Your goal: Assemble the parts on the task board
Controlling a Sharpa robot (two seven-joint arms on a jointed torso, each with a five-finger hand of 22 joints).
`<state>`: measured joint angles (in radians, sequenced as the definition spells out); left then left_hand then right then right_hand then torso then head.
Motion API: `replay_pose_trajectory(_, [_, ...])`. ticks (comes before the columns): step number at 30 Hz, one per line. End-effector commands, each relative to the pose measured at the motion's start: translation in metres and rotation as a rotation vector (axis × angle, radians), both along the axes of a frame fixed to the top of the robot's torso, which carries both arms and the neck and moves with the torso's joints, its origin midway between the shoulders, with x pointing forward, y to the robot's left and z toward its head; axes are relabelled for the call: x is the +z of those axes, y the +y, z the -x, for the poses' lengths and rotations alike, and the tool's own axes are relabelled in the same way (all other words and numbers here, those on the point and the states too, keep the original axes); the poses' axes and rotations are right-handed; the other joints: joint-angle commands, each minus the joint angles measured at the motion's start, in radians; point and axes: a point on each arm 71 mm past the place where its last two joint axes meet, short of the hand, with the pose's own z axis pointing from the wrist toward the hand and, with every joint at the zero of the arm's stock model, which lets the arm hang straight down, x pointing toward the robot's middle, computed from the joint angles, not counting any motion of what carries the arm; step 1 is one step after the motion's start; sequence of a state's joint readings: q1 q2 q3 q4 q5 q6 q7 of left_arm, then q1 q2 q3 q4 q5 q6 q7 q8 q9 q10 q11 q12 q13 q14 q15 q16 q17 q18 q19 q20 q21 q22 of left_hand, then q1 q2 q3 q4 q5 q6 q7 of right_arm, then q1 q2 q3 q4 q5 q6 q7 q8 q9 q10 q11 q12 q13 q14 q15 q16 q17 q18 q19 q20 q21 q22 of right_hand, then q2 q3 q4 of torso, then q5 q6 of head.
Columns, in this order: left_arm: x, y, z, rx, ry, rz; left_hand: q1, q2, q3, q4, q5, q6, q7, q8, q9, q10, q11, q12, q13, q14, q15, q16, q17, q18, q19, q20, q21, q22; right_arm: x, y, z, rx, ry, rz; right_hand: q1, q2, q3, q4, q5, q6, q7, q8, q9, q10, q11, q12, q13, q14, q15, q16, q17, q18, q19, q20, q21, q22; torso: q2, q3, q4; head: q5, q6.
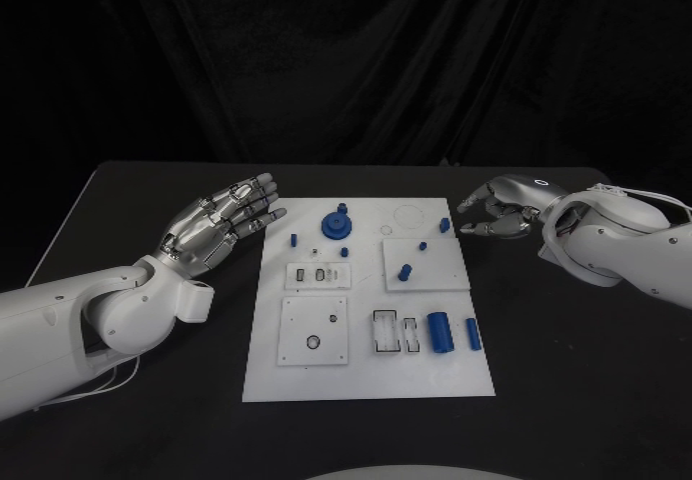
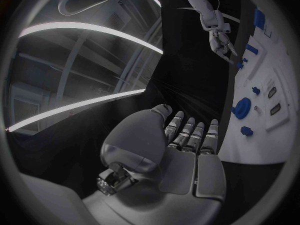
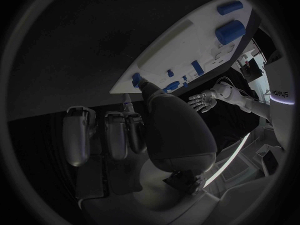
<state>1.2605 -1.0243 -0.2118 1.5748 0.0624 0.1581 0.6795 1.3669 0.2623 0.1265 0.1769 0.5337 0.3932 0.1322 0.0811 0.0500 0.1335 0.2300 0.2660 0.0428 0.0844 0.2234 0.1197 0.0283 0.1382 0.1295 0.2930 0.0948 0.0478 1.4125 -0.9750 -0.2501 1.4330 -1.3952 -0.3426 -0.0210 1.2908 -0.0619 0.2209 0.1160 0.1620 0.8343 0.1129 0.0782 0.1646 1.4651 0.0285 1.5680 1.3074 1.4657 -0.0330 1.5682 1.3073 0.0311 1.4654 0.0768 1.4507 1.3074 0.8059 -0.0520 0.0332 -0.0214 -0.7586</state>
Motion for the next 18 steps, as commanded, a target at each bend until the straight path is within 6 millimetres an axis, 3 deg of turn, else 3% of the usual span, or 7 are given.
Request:
replay_pose_trajectory(1, [0.008,0.002,0.001,0.022,-0.095,0.086,-0.010,0.001,0.006,0.002,0.005,0.005,0.003,0.004,0.001,0.003,0.006,0.006,0.001,0.000,0.006,0.004,0.002,-0.005,0.008,-0.002,0.005,0.001,-0.002,-0.001,-0.001,-0.017,-0.017,0.003,-0.004,-0.010,-0.001,0.003,-0.002,0.000,0.004,-0.002,0.001,0.106,-0.004,0.003,0.263,0.105,-0.005,0.003,0.263,0.006,0.023,-0.005,-0.006,0.202,0.002,-0.0005,0.0014,-0.003,-0.001])
replay_pose_trajectory(7, [0.008,0.003,0.002,0.021,-0.094,0.086,-0.012,0.002,0.010,0.002,0.006,0.004,0.004,0.004,0.001,0.003,0.007,0.007,0.001,0.001,0.007,0.006,0.002,-0.006,0.009,-0.002,0.005,0.001,-0.008,0.002,-0.003,-0.015,-0.016,0.003,0.005,-0.006,0.000,0.002,0.009,-0.004,0.007,-0.005,0.000,0.106,-0.002,0.003,0.263,0.105,-0.003,0.003,0.263,0.007,0.020,-0.003,-0.012,0.200,0.000,-0.0015,-0.0008,-0.010,0.002])
replay_pose_trajectory(18, [0.007,0.003,0.002,0.020,-0.091,0.085,-0.012,0.002,0.010,0.002,0.006,0.004,0.004,0.004,0.001,0.003,0.007,0.007,0.001,0.001,0.007,0.006,0.002,-0.006,0.009,-0.002,0.005,0.001,-0.016,0.007,-0.007,-0.012,-0.007,0.008,0.009,-0.006,-0.001,0.001,0.018,-0.007,0.008,-0.007,0.000,0.106,0.000,0.003,0.263,0.105,-0.002,0.003,0.263,0.010,0.014,-0.002,-0.022,0.196,-0.001,-0.0028,-0.0009,-0.006,0.000])
